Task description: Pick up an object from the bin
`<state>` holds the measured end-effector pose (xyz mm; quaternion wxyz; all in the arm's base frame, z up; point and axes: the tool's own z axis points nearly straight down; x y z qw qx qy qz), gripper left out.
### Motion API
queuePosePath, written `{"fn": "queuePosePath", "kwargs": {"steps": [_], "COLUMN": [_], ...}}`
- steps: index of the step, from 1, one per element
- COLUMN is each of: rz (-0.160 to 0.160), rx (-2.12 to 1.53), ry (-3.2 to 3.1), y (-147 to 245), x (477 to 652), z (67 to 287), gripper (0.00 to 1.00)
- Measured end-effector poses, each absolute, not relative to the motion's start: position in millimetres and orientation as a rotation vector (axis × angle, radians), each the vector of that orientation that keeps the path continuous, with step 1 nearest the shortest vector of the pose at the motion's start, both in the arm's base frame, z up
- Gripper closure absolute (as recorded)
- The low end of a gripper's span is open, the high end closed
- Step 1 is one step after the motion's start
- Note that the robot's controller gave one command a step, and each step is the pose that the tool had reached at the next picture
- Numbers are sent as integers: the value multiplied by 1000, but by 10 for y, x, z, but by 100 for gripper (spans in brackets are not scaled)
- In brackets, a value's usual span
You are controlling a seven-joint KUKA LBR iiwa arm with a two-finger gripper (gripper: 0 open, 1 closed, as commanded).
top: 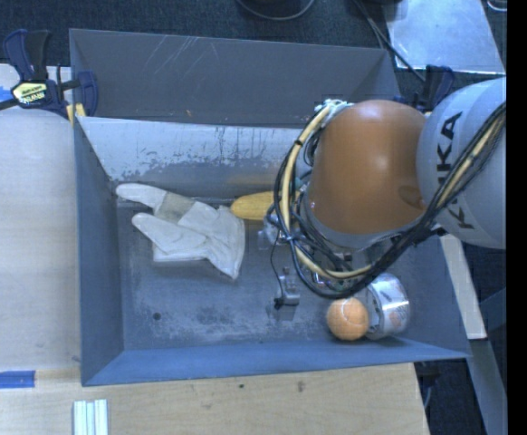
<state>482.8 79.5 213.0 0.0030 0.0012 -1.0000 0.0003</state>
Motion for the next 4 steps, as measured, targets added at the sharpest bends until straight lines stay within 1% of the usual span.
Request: {"fn": "queuePosePath", "kwargs": {"steps": [1, 2, 3, 4], "rz": [-1, -3, -1, 0], "rx": [0, -135, -298, 1], "ry": [-3144, -3147, -3127, -3145], "y": [793, 829, 885, 902], "x": [4845, 5044, 5207, 5386], "z": [2172, 1987, 1595, 1514], "gripper": [0, 0, 0, 0]}}
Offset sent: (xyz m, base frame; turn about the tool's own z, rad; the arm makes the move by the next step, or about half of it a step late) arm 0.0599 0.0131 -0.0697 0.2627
